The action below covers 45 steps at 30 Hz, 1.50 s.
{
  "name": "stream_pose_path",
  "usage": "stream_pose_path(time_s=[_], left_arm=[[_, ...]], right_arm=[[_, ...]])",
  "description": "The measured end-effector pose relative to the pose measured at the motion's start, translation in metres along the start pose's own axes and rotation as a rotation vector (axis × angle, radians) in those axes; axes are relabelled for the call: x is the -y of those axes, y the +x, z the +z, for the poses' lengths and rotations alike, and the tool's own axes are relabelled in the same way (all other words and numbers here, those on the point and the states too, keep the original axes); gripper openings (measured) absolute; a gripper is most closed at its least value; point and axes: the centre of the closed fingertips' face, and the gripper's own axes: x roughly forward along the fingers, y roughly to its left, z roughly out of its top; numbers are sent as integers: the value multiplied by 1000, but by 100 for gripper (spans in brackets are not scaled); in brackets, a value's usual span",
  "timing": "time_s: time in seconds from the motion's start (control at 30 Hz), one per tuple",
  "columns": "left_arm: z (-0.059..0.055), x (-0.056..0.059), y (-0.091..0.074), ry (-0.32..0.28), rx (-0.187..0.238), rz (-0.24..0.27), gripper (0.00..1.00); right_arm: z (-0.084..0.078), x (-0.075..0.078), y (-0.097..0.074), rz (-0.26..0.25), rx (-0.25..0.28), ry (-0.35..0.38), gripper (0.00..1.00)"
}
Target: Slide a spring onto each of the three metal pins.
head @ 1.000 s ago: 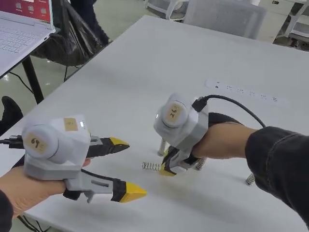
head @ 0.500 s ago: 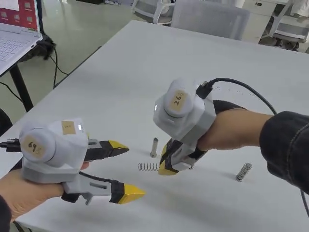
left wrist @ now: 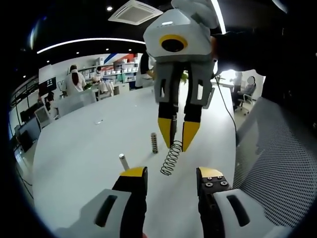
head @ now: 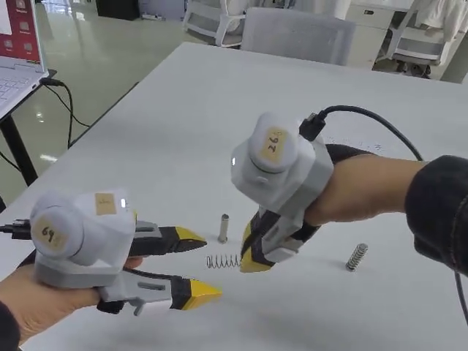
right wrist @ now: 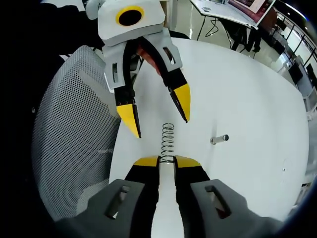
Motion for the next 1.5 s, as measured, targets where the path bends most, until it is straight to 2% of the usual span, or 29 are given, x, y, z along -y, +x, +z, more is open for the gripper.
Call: stream_pose_path(time_s=[0.33,0.77,1.13,1.5], left_arm=[[4,13,7,46,1,-45,25],[4,18,10,100,-6,-58,11],[2,20,11,116,-15,-61,8],[0,20,12,111,-25,-62,8]], right_arm=[[-2,-10,-6,8,-6,-13,12],[-4,-19,-9,20,-19,-25,13],[-3,-20,-10,20,-19,-30,13],[8,-20,-16,1,3,-46,13]])
